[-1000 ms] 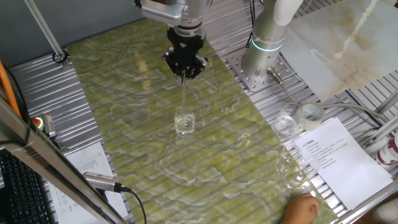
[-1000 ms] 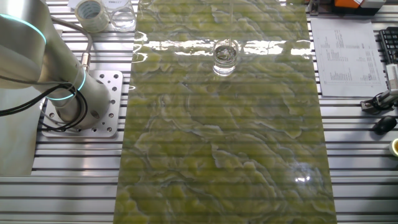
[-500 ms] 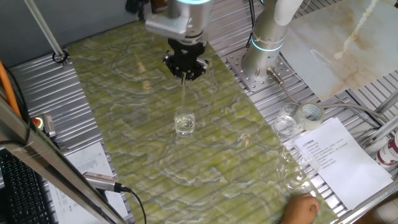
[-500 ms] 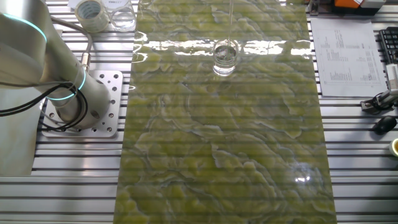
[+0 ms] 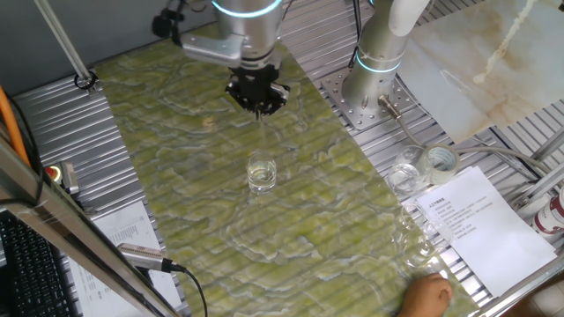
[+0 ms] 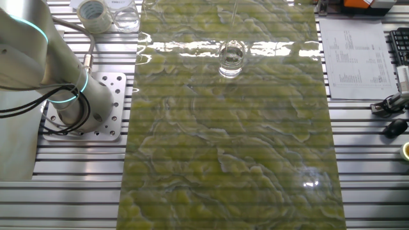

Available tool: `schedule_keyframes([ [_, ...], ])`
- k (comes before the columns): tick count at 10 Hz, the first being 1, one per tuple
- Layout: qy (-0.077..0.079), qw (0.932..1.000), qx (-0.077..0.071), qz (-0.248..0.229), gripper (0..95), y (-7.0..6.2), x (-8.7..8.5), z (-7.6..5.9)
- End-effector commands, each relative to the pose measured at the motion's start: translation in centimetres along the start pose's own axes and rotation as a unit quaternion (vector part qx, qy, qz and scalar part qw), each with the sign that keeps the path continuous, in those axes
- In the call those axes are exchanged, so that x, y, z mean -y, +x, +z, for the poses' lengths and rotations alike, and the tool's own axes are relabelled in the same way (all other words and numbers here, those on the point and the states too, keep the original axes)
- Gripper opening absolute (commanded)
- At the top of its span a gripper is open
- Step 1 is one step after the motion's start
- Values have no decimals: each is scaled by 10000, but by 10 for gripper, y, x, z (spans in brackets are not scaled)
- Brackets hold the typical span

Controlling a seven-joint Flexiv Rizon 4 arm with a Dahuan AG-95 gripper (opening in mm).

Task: Stir the beaker with a glass rod

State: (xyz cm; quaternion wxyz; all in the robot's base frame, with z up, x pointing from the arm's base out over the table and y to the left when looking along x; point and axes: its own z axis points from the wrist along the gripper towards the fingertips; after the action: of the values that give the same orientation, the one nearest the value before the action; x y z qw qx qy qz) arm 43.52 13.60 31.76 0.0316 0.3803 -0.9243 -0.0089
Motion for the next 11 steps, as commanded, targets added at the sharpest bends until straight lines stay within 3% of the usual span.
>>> schedule_keyframes([
  [1, 135, 9986, 505, 62, 0, 0, 0, 0],
  [3, 244, 9981, 561, -61, 0, 0, 0, 0],
  [6, 375, 9982, 391, -244, 0, 0, 0, 0],
  [9, 354, 9989, 202, -237, 0, 0, 1, 1],
  [11, 229, 9995, 143, -179, 0, 0, 1, 1],
])
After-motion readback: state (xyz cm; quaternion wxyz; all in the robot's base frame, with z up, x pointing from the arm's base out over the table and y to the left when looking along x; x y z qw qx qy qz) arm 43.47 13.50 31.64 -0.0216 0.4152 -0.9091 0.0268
